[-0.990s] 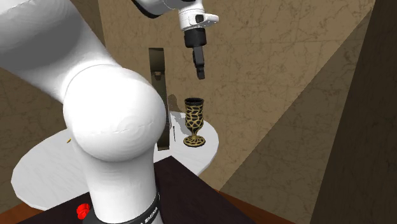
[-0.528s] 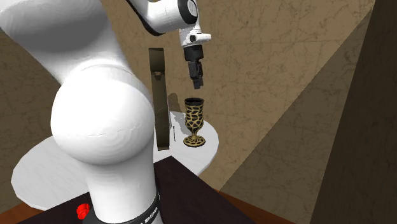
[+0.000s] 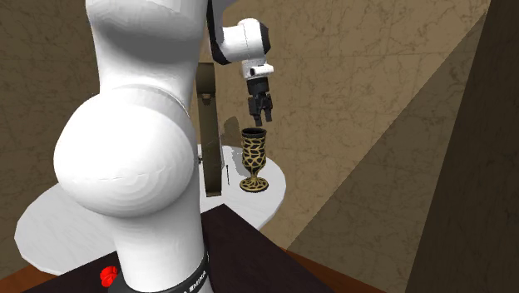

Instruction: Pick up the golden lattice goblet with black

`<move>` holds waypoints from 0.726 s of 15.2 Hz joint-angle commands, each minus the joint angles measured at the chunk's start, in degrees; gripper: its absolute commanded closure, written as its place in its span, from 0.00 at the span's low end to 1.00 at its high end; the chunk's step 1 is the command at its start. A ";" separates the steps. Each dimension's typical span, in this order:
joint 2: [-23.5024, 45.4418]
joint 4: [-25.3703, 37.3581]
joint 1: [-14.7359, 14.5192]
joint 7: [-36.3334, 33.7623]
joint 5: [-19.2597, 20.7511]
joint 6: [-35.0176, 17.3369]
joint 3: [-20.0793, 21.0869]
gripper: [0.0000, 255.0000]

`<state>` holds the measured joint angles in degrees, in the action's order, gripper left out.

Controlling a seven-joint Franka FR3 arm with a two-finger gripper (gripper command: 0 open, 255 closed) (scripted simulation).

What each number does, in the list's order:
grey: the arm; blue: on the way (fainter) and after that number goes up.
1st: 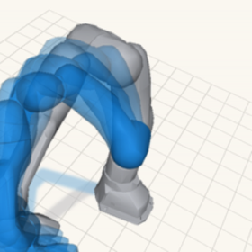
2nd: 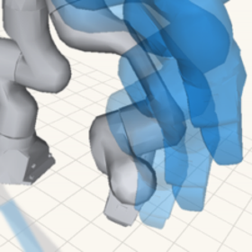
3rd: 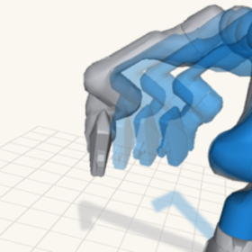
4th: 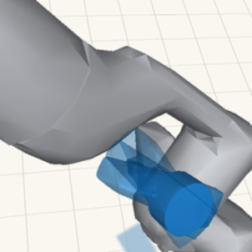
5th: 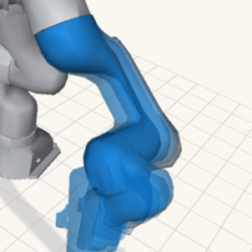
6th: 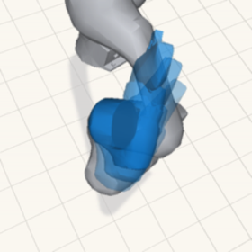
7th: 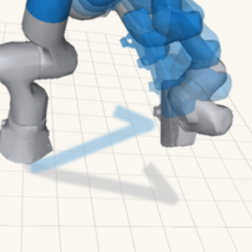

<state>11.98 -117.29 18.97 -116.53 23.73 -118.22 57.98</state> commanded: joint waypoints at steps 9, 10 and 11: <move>12.65 5.35 -8.28 -13.01 11.32 -1.00 -7.10 0.00; 13.44 5.08 -8.69 -13.65 12.15 -1.71 -7.64 0.00; 13.44 5.08 -8.70 -13.65 12.15 -1.72 -7.65 0.00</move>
<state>25.08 -112.12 10.45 -129.91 35.51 -119.62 50.57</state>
